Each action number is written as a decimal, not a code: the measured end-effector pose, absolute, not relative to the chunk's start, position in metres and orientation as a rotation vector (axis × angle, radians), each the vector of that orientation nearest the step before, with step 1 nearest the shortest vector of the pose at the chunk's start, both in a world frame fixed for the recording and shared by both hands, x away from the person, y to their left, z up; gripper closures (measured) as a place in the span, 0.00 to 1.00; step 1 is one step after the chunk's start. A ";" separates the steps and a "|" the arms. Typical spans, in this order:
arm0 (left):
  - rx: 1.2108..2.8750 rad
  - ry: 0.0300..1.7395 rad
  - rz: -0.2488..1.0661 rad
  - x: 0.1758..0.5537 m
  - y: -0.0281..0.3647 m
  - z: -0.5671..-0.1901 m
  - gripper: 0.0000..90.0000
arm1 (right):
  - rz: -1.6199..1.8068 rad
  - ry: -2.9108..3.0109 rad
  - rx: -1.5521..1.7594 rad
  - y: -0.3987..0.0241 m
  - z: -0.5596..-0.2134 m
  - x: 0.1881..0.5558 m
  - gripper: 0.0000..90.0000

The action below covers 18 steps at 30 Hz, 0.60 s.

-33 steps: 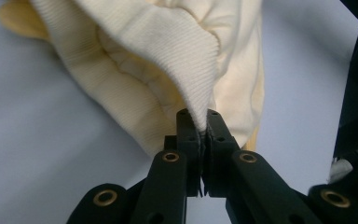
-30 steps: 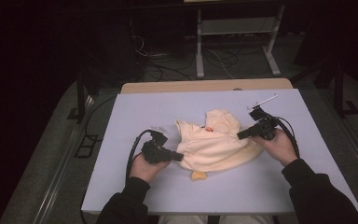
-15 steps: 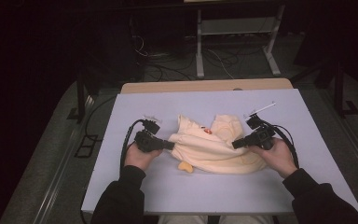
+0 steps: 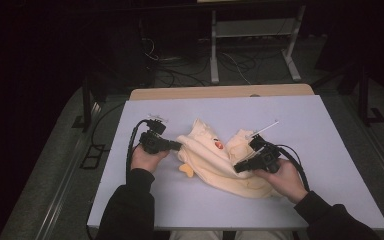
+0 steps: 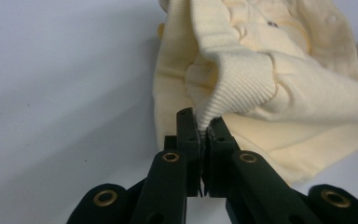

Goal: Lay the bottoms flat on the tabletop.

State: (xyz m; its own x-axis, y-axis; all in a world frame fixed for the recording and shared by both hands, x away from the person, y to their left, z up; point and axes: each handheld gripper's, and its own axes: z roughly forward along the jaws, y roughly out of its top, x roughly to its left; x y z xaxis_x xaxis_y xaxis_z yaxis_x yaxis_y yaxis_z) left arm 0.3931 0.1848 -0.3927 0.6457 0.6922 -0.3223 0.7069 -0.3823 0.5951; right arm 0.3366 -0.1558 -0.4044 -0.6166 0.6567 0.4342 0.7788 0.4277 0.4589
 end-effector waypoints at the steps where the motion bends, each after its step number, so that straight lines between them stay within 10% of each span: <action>1: 2.135 1.089 -0.022 0.393 0.186 -0.393 0.95 | -0.955 -2.489 -1.260 -0.153 -0.404 0.335 0.90; 5: 2.133 1.097 -0.021 0.392 0.187 -0.397 0.95 | -0.929 -2.523 -1.184 -0.139 -0.406 0.326 0.87; 18: 2.121 1.110 -0.018 0.388 0.193 -0.405 0.95 | -1.002 -2.430 -1.250 -0.164 -0.394 0.362 0.33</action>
State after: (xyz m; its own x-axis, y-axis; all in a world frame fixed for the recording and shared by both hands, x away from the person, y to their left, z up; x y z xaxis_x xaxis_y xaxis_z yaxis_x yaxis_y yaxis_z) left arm 0.3876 0.1934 -0.4048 0.6272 0.7071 -0.3267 0.7171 -0.3604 0.5965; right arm 0.3622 -0.1636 -0.3942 -0.6095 0.6291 0.4825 0.7863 0.4019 0.4692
